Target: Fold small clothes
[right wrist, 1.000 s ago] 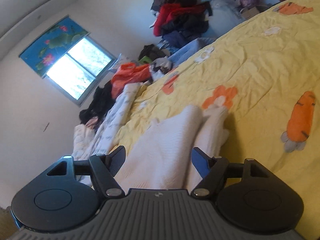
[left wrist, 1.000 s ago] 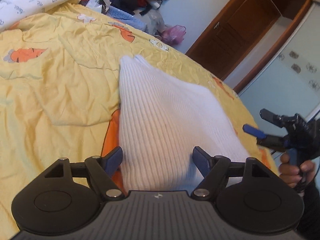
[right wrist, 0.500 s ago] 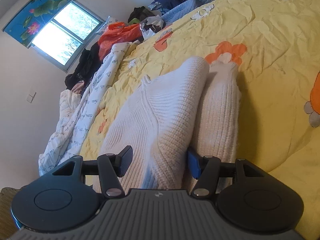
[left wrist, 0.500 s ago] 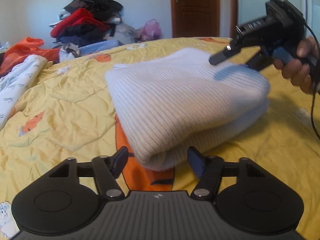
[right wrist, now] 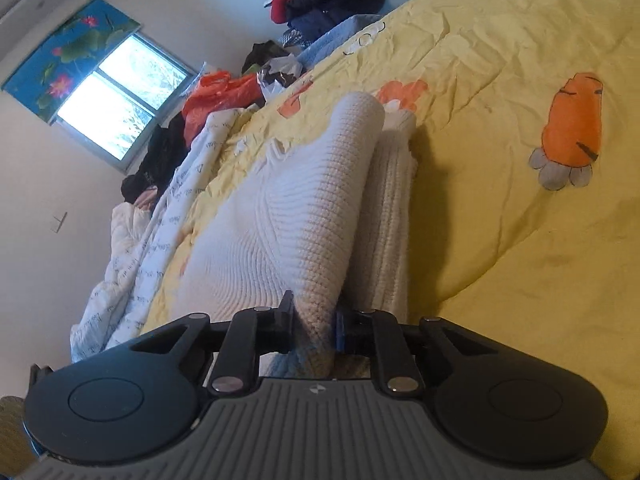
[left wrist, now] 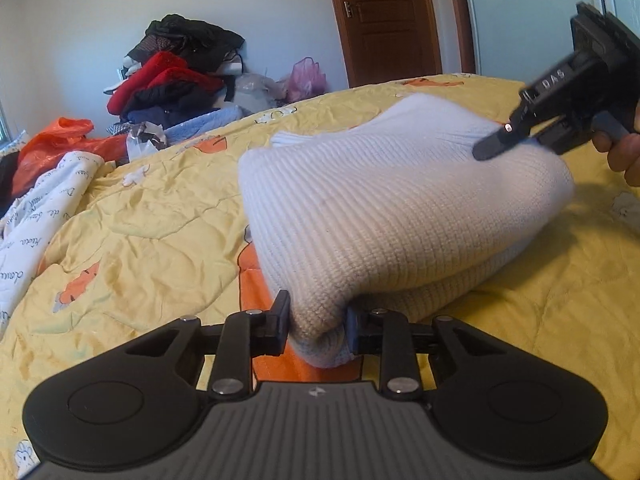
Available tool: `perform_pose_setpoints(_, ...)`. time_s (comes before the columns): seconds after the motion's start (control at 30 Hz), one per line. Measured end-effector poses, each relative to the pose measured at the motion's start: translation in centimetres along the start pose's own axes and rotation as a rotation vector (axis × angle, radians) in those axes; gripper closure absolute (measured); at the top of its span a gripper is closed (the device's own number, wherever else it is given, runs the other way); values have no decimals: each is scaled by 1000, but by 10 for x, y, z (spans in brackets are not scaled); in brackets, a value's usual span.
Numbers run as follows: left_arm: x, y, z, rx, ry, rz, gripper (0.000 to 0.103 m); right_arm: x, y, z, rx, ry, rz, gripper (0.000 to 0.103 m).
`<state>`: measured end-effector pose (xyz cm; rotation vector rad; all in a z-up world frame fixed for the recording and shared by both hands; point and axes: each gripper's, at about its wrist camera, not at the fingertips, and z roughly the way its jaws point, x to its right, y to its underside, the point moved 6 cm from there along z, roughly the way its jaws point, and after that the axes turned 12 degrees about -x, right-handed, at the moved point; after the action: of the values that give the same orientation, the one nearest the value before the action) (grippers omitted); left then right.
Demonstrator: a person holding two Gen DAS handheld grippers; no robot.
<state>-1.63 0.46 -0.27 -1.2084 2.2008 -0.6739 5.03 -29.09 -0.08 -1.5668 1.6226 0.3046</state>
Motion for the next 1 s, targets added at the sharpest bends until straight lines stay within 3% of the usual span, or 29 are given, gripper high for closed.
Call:
perform_pose_setpoints(0.13,-6,4,-26,2,57,22,76,-11,-6,-10,-14,6,-26,55)
perform_pose_setpoints(0.2,-12,5,-47,35,123,5,77,-14,-17,-27,43,-9,-11,34)
perform_pose_setpoints(0.27,-15,-3,-65,78,197,-21,77,-16,-31,-37,82,-10,-21,30)
perform_pose_setpoints(0.37,-8,-27,-69,145,180,-14,76,-18,-57,-31,100,21,-39,30)
perform_pose_setpoints(0.47,12,-41,-43,131,189,19,76,-16,-82,-5,79,65,-36,30)
perform_pose_setpoints(0.5,21,-42,-28,97,205,24,76,-14,-87,6,64,89,-31,34)
perform_pose_setpoints(0.57,34,-40,1,31,212,19,77,-15,-92,24,49,169,-81,81)
perform_pose_setpoints(0.6,39,-37,12,33,214,10,77,-14,-93,28,39,232,-123,88)
perform_pose_setpoints(0.7,45,-38,21,62,188,-14,77,13,-98,33,39,278,-97,89)
perform_pose_setpoints(0.83,41,-38,3,56,169,-26,76,22,-88,25,86,212,-18,77)
perform_pose_setpoints(0.87,38,-35,-7,70,163,-25,75,18,-84,19,104,214,-16,65)
perform_pose_setpoints(0.9,34,-30,-20,92,149,-29,71,12,-75,8,136,229,-12,53)
perform_pose_setpoints(0.93,30,-25,-30,112,129,-30,67,3,-65,-6,171,227,-22,51)
perform_pose_setpoints(1.0,23,-12,-43,135,78,-27,44,-17,-39,-26,183,156,-79,39)
